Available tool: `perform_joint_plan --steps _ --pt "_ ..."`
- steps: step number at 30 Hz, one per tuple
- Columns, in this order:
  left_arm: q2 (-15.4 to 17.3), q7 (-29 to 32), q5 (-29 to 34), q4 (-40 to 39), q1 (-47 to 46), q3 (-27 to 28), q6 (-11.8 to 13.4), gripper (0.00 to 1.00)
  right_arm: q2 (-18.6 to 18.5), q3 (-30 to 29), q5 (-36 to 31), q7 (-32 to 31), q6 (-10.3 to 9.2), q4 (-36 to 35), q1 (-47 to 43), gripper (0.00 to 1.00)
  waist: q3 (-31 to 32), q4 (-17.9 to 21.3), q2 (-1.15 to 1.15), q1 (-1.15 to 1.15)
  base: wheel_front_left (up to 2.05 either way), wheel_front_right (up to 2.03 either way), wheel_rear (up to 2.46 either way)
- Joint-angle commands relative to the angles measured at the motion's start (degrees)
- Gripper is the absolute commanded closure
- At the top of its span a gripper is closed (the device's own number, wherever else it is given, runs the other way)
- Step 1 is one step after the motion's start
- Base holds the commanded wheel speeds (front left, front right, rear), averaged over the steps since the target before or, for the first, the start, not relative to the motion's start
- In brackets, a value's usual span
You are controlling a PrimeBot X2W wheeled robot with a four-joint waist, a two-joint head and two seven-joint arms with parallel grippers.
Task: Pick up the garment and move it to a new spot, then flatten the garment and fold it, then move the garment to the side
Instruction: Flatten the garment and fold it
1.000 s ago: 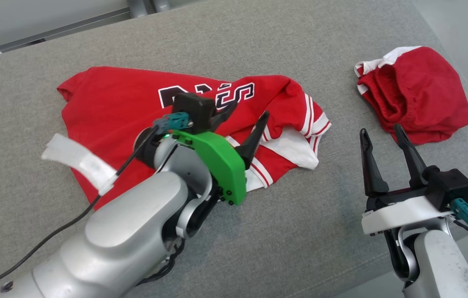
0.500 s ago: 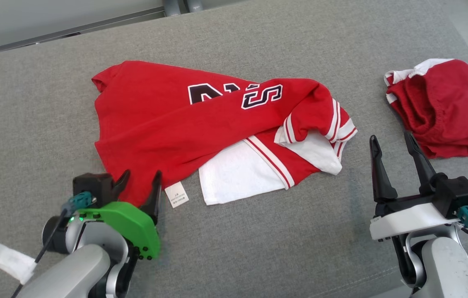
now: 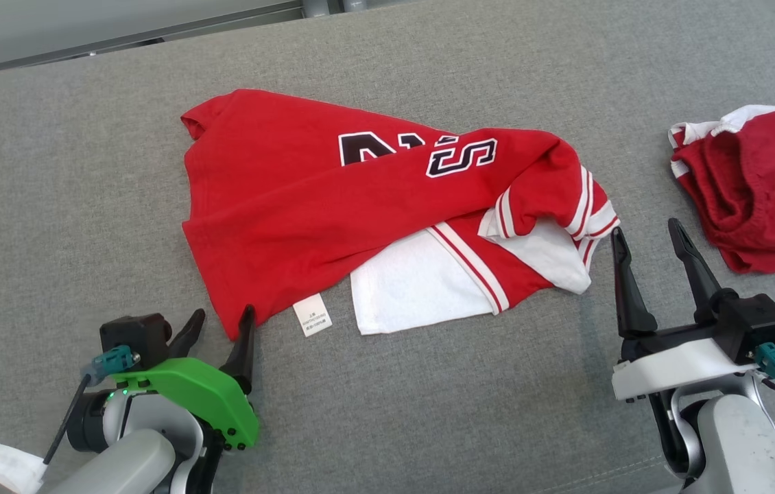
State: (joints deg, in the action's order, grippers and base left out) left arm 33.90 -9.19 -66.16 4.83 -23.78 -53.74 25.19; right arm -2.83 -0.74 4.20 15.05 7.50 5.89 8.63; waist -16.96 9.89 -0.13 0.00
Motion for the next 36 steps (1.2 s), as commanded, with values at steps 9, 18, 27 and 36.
perform_joint_plan --steps 9,18,27,36 --pt "-2.05 0.37 -0.39 2.56 -0.22 -1.11 -2.04 1.00 -0.14 0.26 0.40 0.17 -0.02 0.26 0.56 0.00 -0.40 0.25 0.13 0.00 0.00 0.00 0.00" --pt "-1.01 -0.37 -1.16 0.95 -2.55 1.29 -3.98 1.00 -0.14 -0.26 0.85 0.16 -0.02 0.07 0.66 0.00 -0.81 0.29 0.13 0.00 0.00 0.00 0.00" --pt "0.96 6.24 -4.10 -0.38 -6.14 1.70 -5.75 1.00 -0.14 0.52 0.85 0.17 -0.02 0.75 0.86 0.00 -0.27 0.53 0.13 0.00 0.00 0.00 0.00" --pt "9.15 9.42 -6.47 -13.80 -0.48 1.80 -4.94 1.00 -0.13 -0.62 0.38 0.16 -0.02 0.67 -1.29 0.00 1.74 0.79 0.13 0.00 0.00 0.00 0.00"
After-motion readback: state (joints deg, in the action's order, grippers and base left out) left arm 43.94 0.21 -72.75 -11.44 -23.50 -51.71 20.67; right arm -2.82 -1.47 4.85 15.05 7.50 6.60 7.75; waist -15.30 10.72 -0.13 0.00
